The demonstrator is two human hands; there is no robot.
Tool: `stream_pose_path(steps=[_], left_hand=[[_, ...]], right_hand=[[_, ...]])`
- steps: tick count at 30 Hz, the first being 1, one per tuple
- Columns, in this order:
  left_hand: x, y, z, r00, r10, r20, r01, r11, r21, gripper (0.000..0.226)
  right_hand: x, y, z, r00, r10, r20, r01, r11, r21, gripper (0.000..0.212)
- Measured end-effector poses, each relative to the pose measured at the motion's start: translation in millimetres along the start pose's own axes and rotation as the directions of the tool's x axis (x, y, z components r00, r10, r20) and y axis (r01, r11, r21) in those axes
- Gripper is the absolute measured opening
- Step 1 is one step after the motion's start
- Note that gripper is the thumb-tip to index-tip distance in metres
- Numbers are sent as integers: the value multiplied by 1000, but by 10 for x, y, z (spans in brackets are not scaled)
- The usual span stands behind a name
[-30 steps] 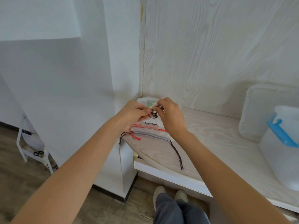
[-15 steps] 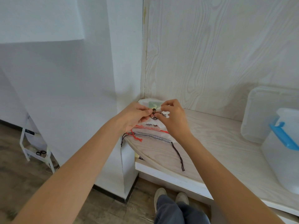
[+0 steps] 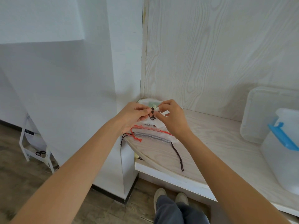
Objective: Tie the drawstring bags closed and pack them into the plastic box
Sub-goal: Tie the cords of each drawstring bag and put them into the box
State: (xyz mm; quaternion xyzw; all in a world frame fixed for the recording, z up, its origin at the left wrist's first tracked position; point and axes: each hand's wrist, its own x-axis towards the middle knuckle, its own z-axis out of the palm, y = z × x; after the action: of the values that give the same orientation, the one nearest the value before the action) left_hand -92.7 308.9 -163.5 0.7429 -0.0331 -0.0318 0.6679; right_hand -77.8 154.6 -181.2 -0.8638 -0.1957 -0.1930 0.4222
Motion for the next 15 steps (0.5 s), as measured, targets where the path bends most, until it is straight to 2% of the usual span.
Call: stream_pose_path(steps=[4,6,10,15], left_hand=[[-20,18,-18,1000,3,-30,-2,999,53,11],[-32,31,-23,997,41,-66,-33,992,120,14],[-43,47,-16,990,103,-91,-85,980,179,12],[-52,33,4,989,104,-103,-86,983,162,9]], right_hand=[[-5,5,-64,1000,3,14,-3,999,32,4],[-15,12,-103,999,30,31,-31,998,52,10],[-23,6,-174,984,133,119,-157,962,224,9],[-38,-28,-163,942,278,186,-332,845,418,10]])
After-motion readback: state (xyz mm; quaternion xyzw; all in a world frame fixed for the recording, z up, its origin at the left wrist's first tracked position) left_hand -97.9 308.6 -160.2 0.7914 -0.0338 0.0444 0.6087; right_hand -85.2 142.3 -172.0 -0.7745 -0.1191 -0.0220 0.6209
